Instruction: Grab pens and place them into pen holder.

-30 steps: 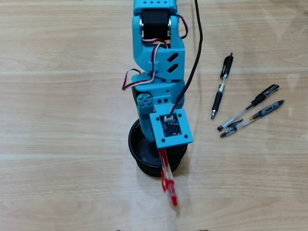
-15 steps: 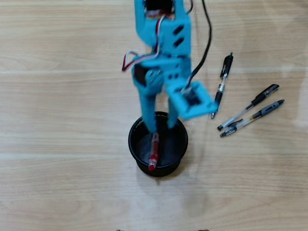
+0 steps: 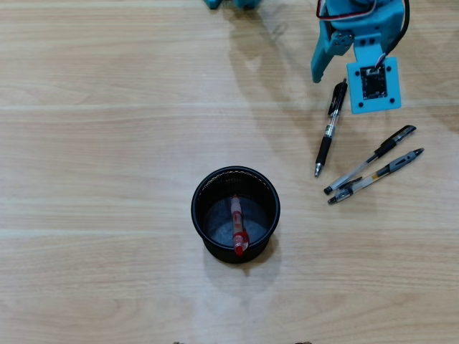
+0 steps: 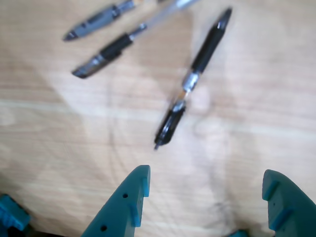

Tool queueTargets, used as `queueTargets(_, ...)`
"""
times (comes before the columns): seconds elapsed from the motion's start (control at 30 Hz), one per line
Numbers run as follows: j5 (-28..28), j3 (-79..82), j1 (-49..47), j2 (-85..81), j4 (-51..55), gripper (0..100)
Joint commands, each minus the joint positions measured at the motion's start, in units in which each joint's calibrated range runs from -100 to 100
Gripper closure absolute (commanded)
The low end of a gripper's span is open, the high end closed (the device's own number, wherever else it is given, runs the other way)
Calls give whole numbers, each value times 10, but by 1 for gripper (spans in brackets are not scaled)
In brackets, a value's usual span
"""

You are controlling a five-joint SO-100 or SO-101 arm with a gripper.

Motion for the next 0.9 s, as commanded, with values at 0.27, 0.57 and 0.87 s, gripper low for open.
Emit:
queueTargets(0.27,-17,20,-16,118,-27,75)
queueTargets(0.57,-17,24,-15,208,-130,75)
queueTargets(0.87,-18,25,20,237,-120,96)
